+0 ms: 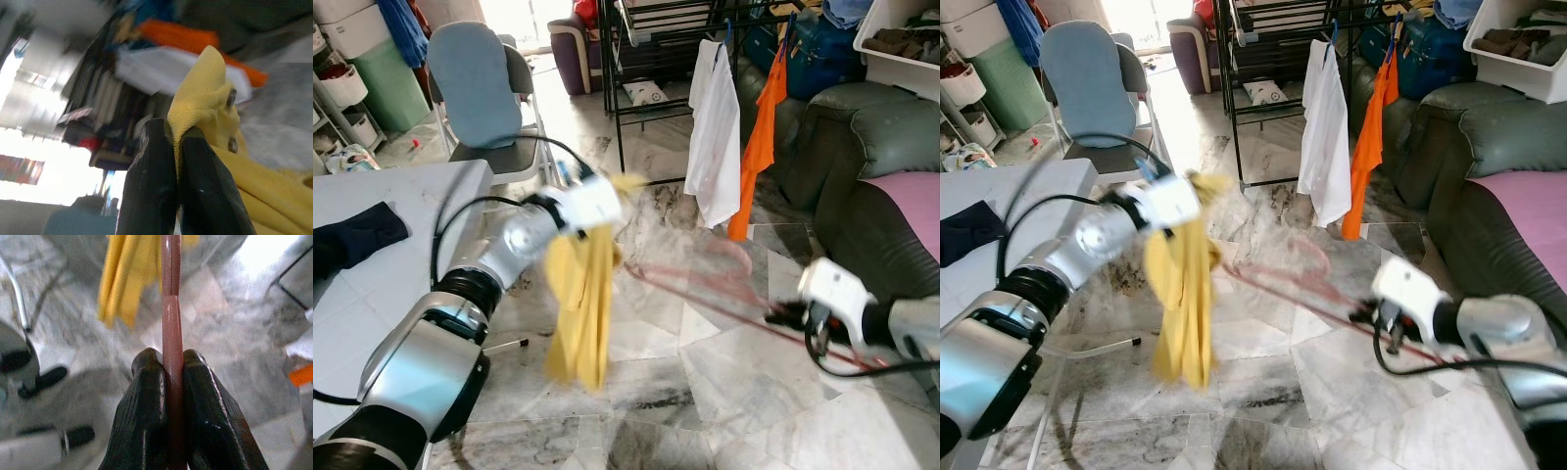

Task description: Hang hanger

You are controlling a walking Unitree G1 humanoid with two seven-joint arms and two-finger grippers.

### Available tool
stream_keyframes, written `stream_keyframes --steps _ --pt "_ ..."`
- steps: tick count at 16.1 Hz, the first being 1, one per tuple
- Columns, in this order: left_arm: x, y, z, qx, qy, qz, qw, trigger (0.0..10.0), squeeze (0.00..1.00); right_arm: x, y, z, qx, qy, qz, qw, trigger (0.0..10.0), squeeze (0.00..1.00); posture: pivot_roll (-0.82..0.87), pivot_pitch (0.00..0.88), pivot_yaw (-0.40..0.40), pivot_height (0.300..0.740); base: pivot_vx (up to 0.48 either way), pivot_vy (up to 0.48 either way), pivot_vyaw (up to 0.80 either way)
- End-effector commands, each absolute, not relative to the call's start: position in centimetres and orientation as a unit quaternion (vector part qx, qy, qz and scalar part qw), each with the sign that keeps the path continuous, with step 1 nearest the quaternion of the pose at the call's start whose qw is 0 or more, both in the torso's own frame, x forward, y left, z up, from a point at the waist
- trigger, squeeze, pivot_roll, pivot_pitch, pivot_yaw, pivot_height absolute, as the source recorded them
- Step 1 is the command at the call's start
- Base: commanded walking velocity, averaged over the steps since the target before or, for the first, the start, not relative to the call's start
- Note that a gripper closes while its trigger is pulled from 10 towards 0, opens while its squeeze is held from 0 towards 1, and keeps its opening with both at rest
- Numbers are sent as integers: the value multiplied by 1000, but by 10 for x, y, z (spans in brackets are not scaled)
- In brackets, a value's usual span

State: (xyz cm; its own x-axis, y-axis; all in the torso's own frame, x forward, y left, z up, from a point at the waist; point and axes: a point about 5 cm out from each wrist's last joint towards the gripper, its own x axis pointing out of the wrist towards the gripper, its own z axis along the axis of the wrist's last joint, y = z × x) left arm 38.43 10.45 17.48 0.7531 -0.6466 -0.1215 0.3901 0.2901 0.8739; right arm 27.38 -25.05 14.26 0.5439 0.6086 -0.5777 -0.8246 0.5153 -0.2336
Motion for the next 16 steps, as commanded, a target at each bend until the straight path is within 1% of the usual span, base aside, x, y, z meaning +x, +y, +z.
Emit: stream_keyframes --steps 1,2,3,5,7,8,9,10,11,13,16 --pt "381 105 172 515 -128 -356 769 10000 0 276 -246 152 -245 197 433 845 10000 0 -149 0 94 740 0 0 0" --pt "376 103 167 533 -140 -385 741 10000 0 280 -249 157 -257 191 425 847 10000 0 -149 0 93 740 0 0 0" --pt "374 103 168 535 -146 -393 734 10000 0 281 -251 158 -258 191 424 847 10000 0 -150 0 95 740 0 0 0" --pt "373 106 171 533 -162 -398 729 10000 0 282 -255 162 -258 187 417 851 10000 0 -149 0 96 740 0 0 0" --pt "375 112 171 546 -157 -386 727 10000 0 276 -256 164 -252 194 433 844 10000 0 -150 0 96 740 0 0 0" --pt "377 117 169 551 -144 -372 733 10000 0 273 -255 165 -244 196 444 840 10000 0 -152 0 98 740 0 0 0" --pt "380 123 169 549 -132 -349 748 10000 0 269 -254 167 -233 200 461 833 10000 0 -155 0 100 740 0 0 0" --pt "380 124 169 547 -131 -348 750 10000 0 268 -254 167 -232 201 462 832 10000 0 -155 0 100 740 0 0 0" --pt "385 127 175 542 -130 -318 767 10000 0 260 -260 165 -235 221 476 818 10000 0 -157 0 102 740 0 0 0" --pt "386 128 178 537 -133 -313 773 10000 0 255 -265 165 -233 232 479 814 10000 0 -159 0 103 740 0 0 0" --pt "386 128 177 543 -133 -312 768 10000 0 253 -273 169 -235 238 469 817 10000 0 -162 0 107 740 0 0 0"
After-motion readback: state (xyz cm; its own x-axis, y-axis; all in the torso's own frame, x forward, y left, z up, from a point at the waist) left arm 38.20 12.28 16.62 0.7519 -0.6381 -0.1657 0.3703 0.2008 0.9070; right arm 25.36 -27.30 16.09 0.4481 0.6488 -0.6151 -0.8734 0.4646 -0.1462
